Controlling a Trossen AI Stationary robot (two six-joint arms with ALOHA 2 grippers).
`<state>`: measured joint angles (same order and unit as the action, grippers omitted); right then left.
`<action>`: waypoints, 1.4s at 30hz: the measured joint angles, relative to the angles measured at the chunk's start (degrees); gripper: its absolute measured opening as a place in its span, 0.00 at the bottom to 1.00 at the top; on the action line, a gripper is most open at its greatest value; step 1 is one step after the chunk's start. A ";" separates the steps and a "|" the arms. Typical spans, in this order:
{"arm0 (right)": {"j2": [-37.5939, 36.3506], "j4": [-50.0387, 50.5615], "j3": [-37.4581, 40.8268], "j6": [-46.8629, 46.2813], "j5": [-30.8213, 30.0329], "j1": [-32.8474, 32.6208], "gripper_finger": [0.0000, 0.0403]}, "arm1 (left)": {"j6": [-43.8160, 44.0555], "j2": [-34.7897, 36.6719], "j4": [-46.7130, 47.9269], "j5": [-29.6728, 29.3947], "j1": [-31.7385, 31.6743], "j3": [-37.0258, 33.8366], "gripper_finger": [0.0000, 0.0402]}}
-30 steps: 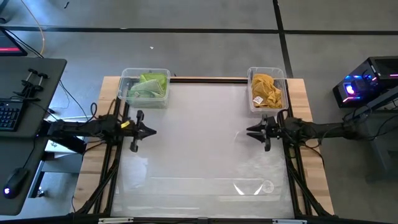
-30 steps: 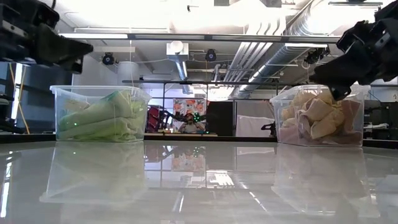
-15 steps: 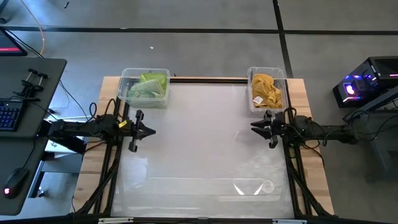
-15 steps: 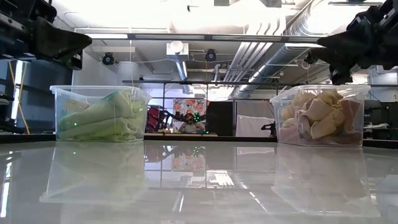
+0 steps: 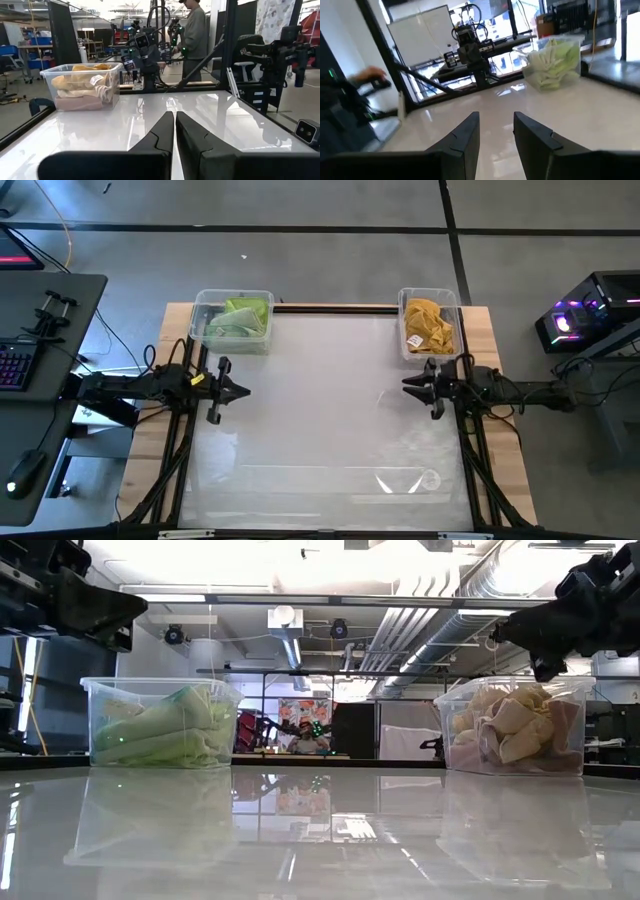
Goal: Sort towels by color in basket
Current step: Return to Home Position
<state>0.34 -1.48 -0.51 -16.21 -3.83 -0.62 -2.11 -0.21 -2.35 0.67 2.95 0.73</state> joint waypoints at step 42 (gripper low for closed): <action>0.02 0.00 0.00 8.74 0.23 0.00 0.28 | -0.02 0.00 -0.02 0.00 -0.16 0.00 0.02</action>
<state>0.36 -1.48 -0.51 -7.46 -3.60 -0.62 -2.13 -0.21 -2.37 0.67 2.79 0.73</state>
